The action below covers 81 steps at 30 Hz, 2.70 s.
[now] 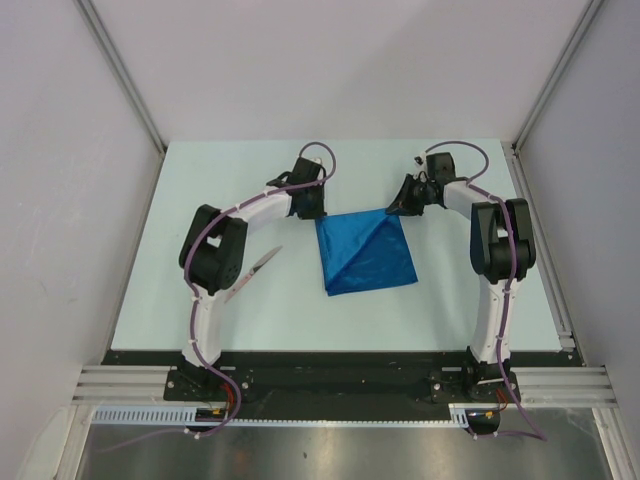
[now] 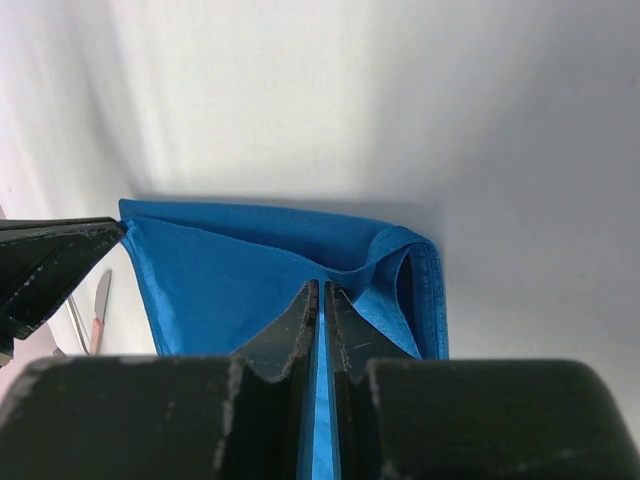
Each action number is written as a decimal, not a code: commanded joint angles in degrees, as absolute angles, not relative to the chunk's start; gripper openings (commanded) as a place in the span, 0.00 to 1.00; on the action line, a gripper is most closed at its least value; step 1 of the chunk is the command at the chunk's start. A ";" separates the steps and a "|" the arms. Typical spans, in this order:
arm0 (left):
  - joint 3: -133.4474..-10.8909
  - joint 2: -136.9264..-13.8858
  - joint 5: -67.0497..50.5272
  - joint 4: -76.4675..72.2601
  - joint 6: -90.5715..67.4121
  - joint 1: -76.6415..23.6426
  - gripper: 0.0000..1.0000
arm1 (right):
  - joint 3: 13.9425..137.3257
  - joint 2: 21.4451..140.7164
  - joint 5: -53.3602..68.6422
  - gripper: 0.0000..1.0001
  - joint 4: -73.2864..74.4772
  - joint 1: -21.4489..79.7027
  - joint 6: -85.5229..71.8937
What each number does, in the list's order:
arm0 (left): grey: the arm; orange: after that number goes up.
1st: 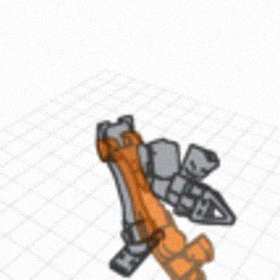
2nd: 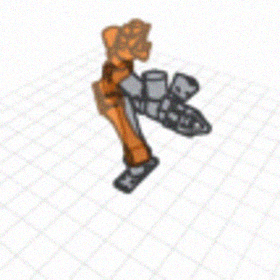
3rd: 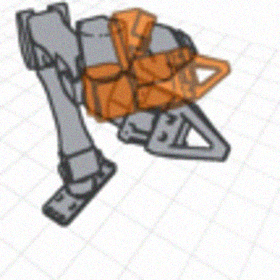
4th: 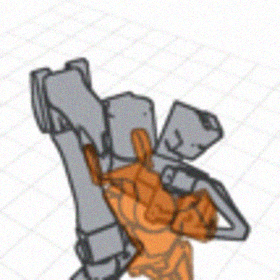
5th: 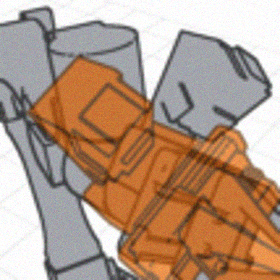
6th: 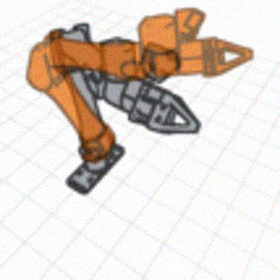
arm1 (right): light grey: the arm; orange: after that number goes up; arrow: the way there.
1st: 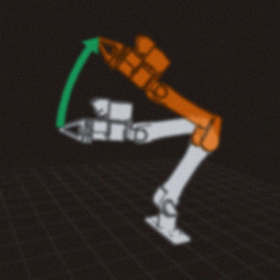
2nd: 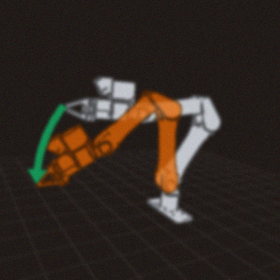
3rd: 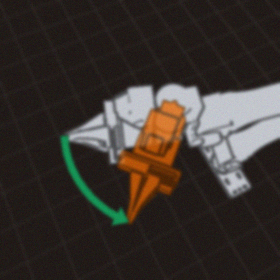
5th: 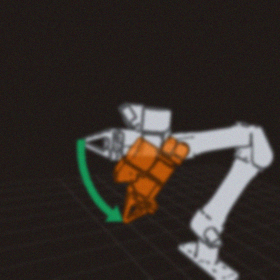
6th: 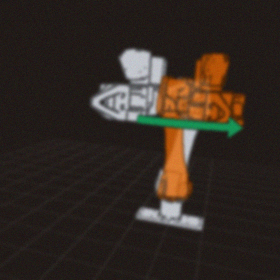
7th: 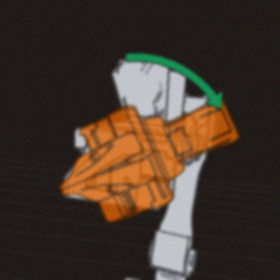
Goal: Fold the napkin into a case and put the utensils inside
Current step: Smooth out the upper triangle-folded napkin at the center of the board.
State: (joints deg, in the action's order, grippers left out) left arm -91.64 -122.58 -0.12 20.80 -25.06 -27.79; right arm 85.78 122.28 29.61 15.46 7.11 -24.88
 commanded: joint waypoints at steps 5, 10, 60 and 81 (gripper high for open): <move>-93.25 -121.64 0.44 19.51 -26.54 -27.42 0.00 | 88.77 121.64 30.59 0.10 15.12 6.77 -25.05; -92.99 -121.73 -1.67 18.81 -26.63 -27.42 0.00 | 87.98 119.80 30.85 0.10 14.33 6.77 -25.49; -59.79 -100.11 -16.17 3.35 -35.59 -34.98 0.00 | 87.45 131.49 36.04 0.10 8.44 2.99 -25.14; -38.50 -95.45 -22.68 -19.41 -41.49 -35.77 0.00 | 88.77 132.80 35.51 0.10 9.67 3.16 -24.96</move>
State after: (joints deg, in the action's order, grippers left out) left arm -41.41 -98.96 -21.28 -13.58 -41.12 -35.16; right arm 87.55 129.78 39.86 8.05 2.90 -26.94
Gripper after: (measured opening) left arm 0.004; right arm 0.098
